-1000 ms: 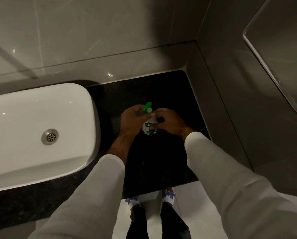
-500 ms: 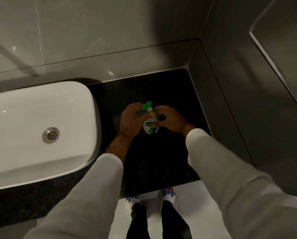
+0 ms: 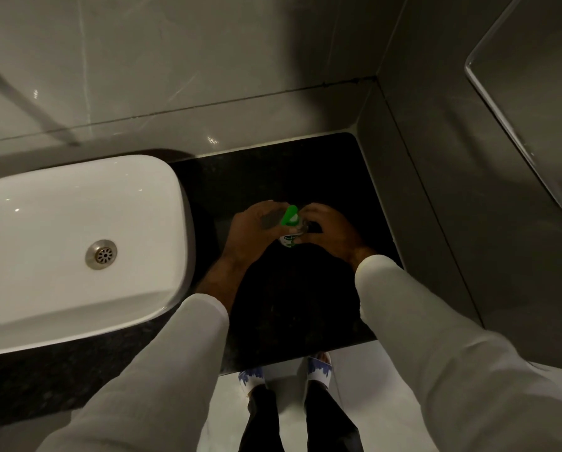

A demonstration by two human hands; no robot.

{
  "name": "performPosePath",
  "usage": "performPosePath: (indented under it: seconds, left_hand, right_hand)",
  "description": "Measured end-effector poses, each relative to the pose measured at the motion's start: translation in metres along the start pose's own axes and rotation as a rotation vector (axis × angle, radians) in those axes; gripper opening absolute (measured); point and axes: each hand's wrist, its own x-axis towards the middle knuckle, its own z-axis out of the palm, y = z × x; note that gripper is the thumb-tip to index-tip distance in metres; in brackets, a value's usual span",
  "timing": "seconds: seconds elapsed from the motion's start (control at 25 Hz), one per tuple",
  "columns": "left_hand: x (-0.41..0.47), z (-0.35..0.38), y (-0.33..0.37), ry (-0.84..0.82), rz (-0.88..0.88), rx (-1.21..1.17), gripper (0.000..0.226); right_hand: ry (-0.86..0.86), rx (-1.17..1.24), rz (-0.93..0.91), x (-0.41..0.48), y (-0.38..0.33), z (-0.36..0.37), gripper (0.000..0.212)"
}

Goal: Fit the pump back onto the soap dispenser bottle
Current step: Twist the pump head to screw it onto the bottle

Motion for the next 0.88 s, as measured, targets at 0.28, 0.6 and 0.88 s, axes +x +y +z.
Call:
performPosePath:
  seconds: [0.28,0.6,0.88]
  left_hand:
    - [-0.007,-0.033,0.035,0.144,-0.144,-0.516,0.019]
    - [0.005,-0.034,0.059,-0.086,0.083,0.227,0.016]
    - [-0.006,-0.002,0.049,0.181,-0.223,-0.169,0.022]
  right_hand:
    - [0.051,0.003,0.005,-0.003,-0.004,0.009,0.057]
    - [0.063,0.049,0.028,-0.005,-0.008,0.015,0.052]
    - [0.069,0.007,0.058,-0.002,-0.011,0.018,0.052]
